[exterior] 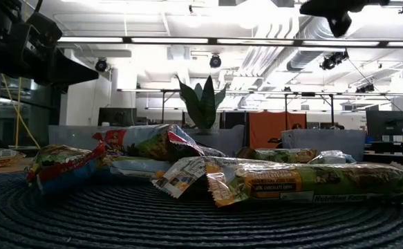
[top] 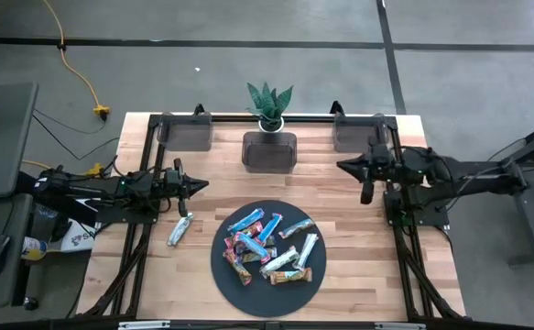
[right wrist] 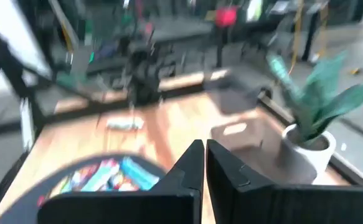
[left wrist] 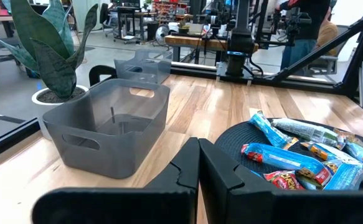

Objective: Pick and place Granola Bars by type
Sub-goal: Put the yellow granola bar into the right black bin

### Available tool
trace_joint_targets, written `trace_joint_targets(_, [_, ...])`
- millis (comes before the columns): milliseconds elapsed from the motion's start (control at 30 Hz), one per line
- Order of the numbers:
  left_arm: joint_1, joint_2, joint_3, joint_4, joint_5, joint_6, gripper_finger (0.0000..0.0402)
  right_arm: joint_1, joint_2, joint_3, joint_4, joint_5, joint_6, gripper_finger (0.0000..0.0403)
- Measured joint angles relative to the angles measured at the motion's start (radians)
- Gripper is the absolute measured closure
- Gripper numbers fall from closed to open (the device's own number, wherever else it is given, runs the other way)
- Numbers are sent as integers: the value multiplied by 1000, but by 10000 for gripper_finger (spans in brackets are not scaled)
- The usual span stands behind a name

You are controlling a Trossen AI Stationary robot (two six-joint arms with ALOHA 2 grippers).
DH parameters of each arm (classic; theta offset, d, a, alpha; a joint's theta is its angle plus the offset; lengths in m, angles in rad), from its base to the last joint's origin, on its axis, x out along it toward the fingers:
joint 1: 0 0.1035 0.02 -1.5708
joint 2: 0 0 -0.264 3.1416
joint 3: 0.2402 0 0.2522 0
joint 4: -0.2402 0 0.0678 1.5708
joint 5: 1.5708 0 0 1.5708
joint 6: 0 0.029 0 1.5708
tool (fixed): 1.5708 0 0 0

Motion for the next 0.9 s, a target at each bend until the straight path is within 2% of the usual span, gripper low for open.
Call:
trace_joint_targets(300, [0, 0, 0, 0, 0, 0, 400, 0, 302, 403, -329, -82, -10, 402])
trace_joint_targets(500, [0, 0, 0, 0, 0, 0, 400, 0, 455, 615, -514, -82, -128, 402])
trace_joint_targets(700, [0, 0, 0, 0, 0, 0, 400, 0, 579, 738, -640, -114, -276, 397])
trace_joint_targets(900, [0, 0, 0, 0, 0, 0, 400, 0, 667, 756, -670, -220, -295, 346])
